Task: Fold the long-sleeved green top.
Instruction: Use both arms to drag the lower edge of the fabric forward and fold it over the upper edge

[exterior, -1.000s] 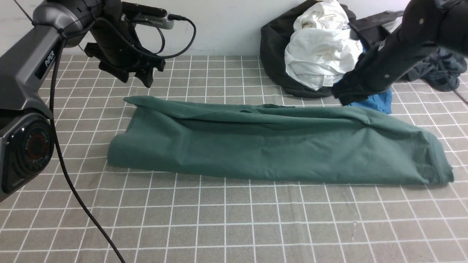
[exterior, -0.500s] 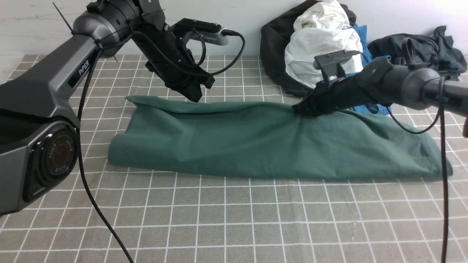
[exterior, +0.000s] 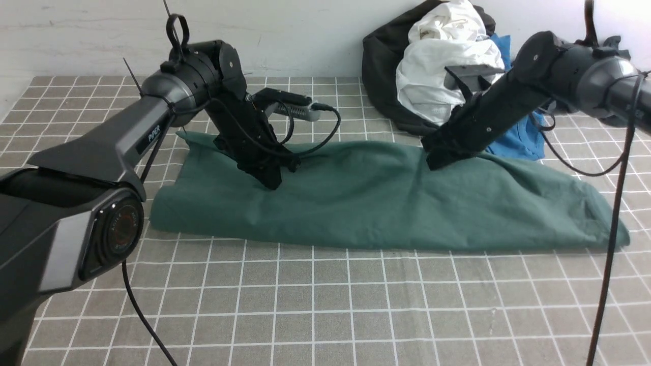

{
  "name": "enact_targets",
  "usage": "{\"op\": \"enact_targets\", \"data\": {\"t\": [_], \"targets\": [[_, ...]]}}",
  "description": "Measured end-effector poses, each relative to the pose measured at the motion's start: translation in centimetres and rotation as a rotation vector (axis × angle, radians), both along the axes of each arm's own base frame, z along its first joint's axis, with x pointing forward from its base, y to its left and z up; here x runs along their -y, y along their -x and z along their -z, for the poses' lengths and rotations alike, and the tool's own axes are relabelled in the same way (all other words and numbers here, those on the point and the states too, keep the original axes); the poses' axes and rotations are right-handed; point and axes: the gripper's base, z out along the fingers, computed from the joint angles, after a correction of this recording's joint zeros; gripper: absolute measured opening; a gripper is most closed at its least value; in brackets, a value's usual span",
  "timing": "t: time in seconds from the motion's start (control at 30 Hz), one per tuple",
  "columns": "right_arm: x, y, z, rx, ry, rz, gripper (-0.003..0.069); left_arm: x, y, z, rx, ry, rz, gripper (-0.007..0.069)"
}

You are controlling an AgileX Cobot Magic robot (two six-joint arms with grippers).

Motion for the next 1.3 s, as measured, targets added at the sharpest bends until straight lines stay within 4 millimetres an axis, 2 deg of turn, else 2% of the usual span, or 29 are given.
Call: {"op": "enact_targets", "data": {"t": [0.13, 0.17, 0.27, 0.43, 0.53, 0.57, 0.63, 0.73, 0.83, 0.9, 1.0, 1.17, 1.2, 1.3], "targets": [[0.4, 1.5, 2.0, -0.139, 0.043, -0.022, -0.0007, -1.5, -1.9, 0.2, 0.213, -0.189, -0.022, -0.0008], [0.4, 1.6, 2.1, -0.147, 0.047, -0.022, -0.0007, -1.6, -2.0, 0.2, 0.221, -0.198, -0.030, -0.0008], [0.8, 1.9, 2.4, -0.165, 0.100, -0.009, -0.0007, -3.6, -3.2, -0.2, 0.343, -0.355, -0.128, -0.0008], [2.0, 2.0, 2.0, -0.148, 0.223, 0.009, -0.0007, -5.6, -3.4, -0.8, 0.366, -0.448, -0.286, -0.0008], [4.1, 1.9, 1.3, -0.120, 0.373, 0.051, -0.0007, -6.6, -2.1, -2.6, 0.252, -0.488, -0.302, -0.0007], [4.2, 1.9, 1.2, -0.120, 0.372, 0.053, -0.0007, -6.6, -1.9, -2.8, 0.244, -0.489, -0.293, -0.0007], [5.4, 1.9, 0.3, -0.106, 0.396, 0.081, -0.0007, -6.4, -0.9, -4.3, 0.174, -0.441, -0.255, -0.0007], [8.5, 1.9, -1.7, -0.089, 0.395, 0.157, -0.0007, -5.4, 0.3, -7.0, 0.128, -0.238, -0.164, -0.0007], [11.1, 2.1, -2.1, -0.118, 0.362, 0.222, -0.0007, -4.8, 0.6, -7.8, 0.108, -0.099, -0.126, -0.0007], [12.0, 2.2, -2.1, -0.131, 0.323, 0.249, -0.0007, -4.4, 0.6, -7.4, 0.089, -0.044, -0.125, -0.0007], [11.9, 2.1, -2.1, -0.129, 0.252, 0.241, -0.0007, -3.6, 0.0, -5.9, 0.070, 0.064, -0.142, -0.0007], [9.7, 1.9, -2.4, -0.109, 0.114, 0.176, -0.0007, -1.9, -1.9, -2.6, 0.134, 0.208, -0.209, -0.0007], [8.8, 2.0, -2.5, -0.110, 0.085, 0.155, -0.0007, -1.8, -2.9, -1.5, 0.210, 0.229, -0.252, -0.0007], [8.2, 2.1, -2.7, -0.109, 0.085, 0.133, -0.0007, -1.9, -3.9, -0.5, 0.288, 0.245, -0.304, -0.0007]]}}
